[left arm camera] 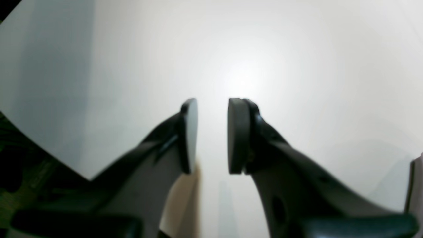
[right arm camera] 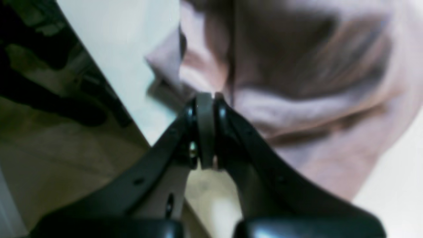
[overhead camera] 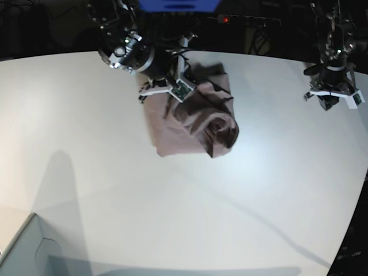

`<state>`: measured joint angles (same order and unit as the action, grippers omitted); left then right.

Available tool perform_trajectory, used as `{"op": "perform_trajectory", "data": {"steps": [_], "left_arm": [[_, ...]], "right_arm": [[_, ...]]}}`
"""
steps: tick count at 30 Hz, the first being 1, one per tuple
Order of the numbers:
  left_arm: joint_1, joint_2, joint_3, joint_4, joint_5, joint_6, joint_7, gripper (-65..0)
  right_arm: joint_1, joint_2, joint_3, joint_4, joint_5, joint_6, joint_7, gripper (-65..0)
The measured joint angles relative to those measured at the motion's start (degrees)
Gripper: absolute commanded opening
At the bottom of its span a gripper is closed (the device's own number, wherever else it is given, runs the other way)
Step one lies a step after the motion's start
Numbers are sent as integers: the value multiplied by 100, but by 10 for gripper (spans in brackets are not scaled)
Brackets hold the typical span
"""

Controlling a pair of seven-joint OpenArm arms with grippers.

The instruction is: Layout the t-shirt on the table in an organized manner, then fold the t-shirt properly

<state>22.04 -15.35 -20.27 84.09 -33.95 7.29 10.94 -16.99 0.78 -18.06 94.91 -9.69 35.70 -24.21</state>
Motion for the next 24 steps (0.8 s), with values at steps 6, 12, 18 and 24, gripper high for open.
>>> {"op": "perform_trajectory", "data": {"steps": [6,12,18,24], "left_arm": [[20,-2,0,0,2,0,2,-498],[48,-4,0,2,4,0,-2,-498],[98,13,0,2,2,0,-4,-498],[116,11,0,2,4,0,2,-498]], "right_arm": [[286,-144,-63,70,-7,2,-2,-650],[568,-332,-417,-68,0,4,-33,-650],[920,-564,-422,-708,11,2,11,-650],[1403,-634,-378,-1604,44,2,24,-650]]}}
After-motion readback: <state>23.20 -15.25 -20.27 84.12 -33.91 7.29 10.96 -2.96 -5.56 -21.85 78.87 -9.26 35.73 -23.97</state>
